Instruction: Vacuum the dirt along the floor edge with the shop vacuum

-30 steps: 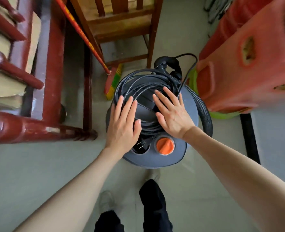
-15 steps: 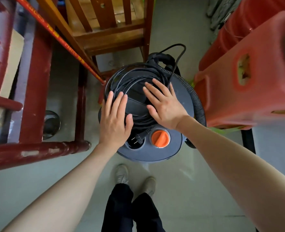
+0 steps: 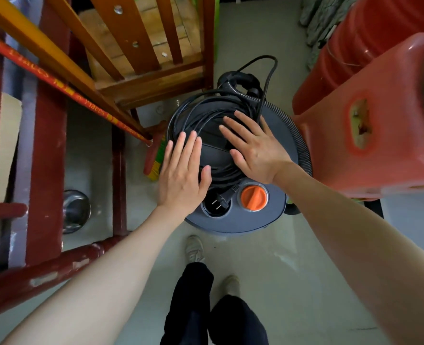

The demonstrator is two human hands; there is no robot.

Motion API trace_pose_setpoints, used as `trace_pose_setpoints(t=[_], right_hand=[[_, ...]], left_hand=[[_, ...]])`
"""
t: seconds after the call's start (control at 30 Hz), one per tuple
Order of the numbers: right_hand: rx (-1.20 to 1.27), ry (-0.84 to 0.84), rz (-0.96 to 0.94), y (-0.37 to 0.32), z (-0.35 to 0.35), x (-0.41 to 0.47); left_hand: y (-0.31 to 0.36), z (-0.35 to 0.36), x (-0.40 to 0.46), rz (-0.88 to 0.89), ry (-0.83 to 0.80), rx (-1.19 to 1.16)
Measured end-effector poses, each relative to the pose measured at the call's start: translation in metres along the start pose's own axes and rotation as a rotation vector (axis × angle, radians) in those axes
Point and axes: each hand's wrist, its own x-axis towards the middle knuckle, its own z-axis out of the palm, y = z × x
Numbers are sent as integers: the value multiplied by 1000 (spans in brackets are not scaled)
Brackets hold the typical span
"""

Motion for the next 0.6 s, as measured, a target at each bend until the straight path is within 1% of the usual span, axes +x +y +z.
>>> trace_pose_setpoints(t=[0.1, 0.23, 0.33, 0.4, 0.43, 0.53, 0.57, 0.6], right_hand=[[-18, 11, -9, 12, -2, 8], [-50, -2, -11, 24, -4, 19], [-83, -60, 48, 23, -11, 22], [-56, -58, 113, 19, -14, 17], [-18, -58, 137, 15, -13, 13], [255, -98, 238, 5, -30, 2], [436, -83, 311, 6, -48, -1], [631, -23, 385, 6, -73, -4]], left_hand=[[0, 1, 14, 13, -4, 4], [1, 2, 30, -12, -30, -18], [4, -1, 40, -26, -93, -27], [2, -3, 43, -18, -114, -10], [2, -3, 44, -18, -126, -5], [3, -7, 46, -21, -169, 14], [1, -6, 45, -22, -178, 28], [4, -9, 46, -36, -191, 23]])
